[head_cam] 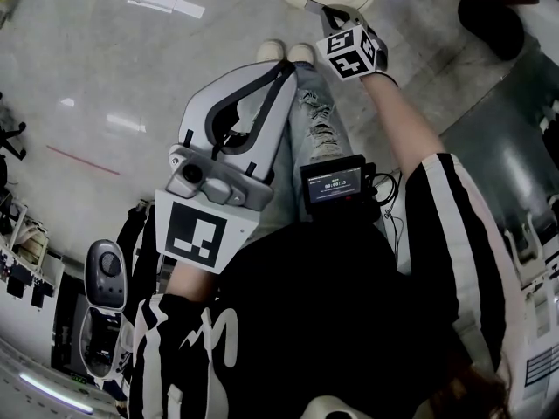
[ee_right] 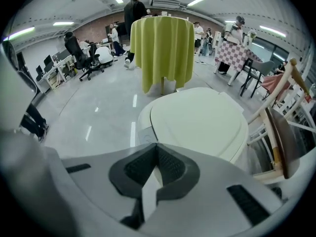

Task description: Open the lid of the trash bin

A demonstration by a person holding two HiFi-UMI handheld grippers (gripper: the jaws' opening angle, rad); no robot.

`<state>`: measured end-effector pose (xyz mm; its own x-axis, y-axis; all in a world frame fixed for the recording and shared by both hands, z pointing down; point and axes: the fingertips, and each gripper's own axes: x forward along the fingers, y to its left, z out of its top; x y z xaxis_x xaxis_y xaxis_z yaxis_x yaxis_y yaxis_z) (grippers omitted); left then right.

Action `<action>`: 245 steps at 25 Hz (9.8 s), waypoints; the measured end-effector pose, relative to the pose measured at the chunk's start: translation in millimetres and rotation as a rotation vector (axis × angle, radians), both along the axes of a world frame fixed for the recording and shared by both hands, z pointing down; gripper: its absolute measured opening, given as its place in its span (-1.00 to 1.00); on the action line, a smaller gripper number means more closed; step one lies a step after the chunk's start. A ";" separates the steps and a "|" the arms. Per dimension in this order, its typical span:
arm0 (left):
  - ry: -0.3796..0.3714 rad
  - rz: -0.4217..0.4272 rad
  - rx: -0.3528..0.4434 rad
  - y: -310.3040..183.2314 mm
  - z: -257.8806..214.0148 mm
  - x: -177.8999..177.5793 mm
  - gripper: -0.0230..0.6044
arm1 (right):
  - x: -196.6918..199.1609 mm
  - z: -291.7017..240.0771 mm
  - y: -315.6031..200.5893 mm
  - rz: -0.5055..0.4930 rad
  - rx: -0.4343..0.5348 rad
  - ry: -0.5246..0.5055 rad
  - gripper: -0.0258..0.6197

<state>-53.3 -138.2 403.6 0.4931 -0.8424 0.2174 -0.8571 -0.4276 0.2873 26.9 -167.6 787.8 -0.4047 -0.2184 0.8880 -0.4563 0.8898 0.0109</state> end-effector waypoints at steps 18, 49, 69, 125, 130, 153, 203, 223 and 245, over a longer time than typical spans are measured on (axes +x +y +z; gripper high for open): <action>0.016 0.015 0.010 -1.9 -5.4 6.1 -0.90 | -1.3 4.0 2.7 -0.034 0.124 0.128 -0.91; -0.020 -0.069 -0.125 -3.8 38.1 -10.5 -0.90 | 0.5 15.6 -0.2 -0.148 0.158 0.289 -0.92; 0.007 -0.057 -0.070 -12.8 30.3 -8.7 -0.90 | -0.7 1.5 2.1 -0.015 0.075 0.151 -0.91; 0.014 -0.020 -0.044 -13.9 -7.9 3.6 -0.90 | 2.7 -162.1 -21.0 0.193 0.212 -0.144 -0.91; 0.022 -0.023 -0.038 -13.4 -17.0 2.0 -0.91 | 0.0 -182.1 -22.1 0.203 0.231 -0.169 -0.91; 0.013 -0.035 0.001 -6.3 -48.9 4.9 -0.91 | 15.6 -264.7 -30.7 0.275 0.357 -0.257 -0.91; 0.002 -0.039 0.130 -19.7 -119.1 -6.0 -0.90 | 10.8 -389.5 -20.3 0.295 0.466 -0.450 -0.91; -0.016 -0.065 0.221 -24.3 -162.2 -17.3 -0.91 | 8.0 -470.0 -21.9 0.285 0.615 -0.562 -0.91; -0.075 -0.050 0.311 -8.1 -210.1 -10.0 -0.90 | 6.9 -560.7 -7.7 0.282 0.711 -0.727 -0.91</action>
